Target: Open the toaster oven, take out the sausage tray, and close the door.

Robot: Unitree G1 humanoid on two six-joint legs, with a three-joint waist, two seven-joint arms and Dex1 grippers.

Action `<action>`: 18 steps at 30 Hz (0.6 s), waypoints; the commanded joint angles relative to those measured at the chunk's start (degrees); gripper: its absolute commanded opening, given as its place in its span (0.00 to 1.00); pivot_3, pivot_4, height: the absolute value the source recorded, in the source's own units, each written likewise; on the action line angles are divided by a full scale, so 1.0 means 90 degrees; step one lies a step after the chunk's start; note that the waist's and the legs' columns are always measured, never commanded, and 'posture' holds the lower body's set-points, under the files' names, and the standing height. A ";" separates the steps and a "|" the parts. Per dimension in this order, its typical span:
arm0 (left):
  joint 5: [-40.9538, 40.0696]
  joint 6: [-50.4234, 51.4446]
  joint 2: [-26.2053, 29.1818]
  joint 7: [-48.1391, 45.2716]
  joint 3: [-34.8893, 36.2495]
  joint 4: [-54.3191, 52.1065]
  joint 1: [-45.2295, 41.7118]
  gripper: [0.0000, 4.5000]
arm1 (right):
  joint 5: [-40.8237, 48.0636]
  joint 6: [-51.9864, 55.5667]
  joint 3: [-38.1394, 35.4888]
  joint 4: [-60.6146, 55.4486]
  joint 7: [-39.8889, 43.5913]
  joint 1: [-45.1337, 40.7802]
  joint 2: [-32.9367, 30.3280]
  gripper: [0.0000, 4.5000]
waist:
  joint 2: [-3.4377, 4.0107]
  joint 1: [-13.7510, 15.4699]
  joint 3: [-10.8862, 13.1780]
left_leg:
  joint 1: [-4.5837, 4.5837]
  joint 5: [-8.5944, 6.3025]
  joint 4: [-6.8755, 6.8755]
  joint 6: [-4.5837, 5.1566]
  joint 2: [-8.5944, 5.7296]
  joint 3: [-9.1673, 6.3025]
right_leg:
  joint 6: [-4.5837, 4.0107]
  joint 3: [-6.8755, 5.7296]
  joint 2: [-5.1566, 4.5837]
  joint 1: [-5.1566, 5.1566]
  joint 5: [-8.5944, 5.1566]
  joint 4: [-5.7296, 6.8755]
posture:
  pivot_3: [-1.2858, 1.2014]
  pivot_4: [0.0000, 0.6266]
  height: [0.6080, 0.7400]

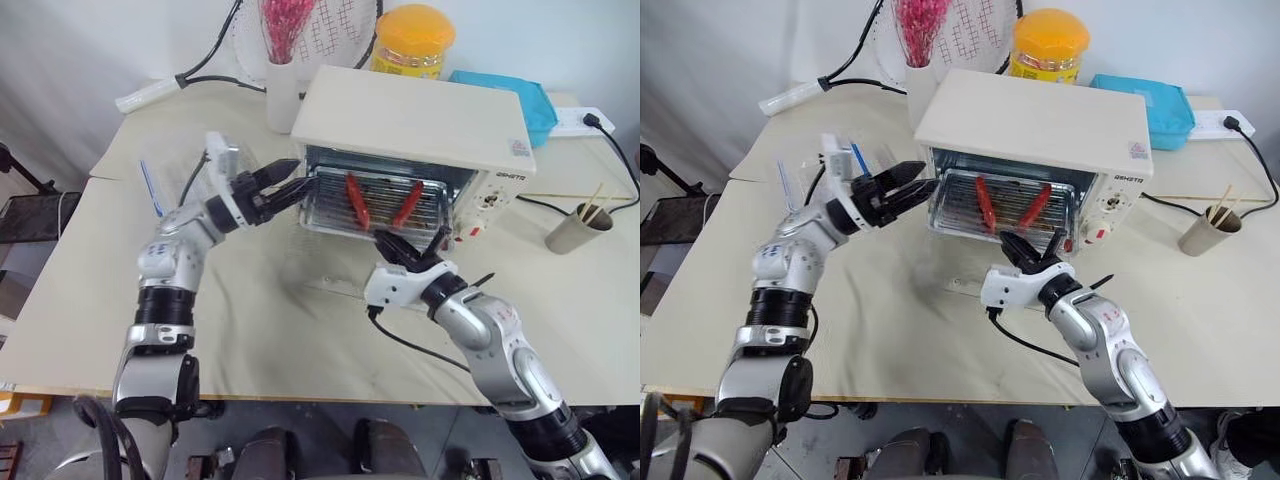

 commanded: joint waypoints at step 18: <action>-0.2732 0.5603 0.0405 0.2348 0.0851 -0.2503 0.1128 0.78 | 0.0511 -0.0856 -0.0434 -0.0917 0.0527 0.0686 -0.0493 0.00 | -0.0003 0.0146 0.0001 | 0.0010 0.0002 0.0002 -0.0003 -0.0008 -0.0014 | 0.0000 0.0017 -0.0003 0.0016 0.0000 0.0000 | 0.52 0.24 1.00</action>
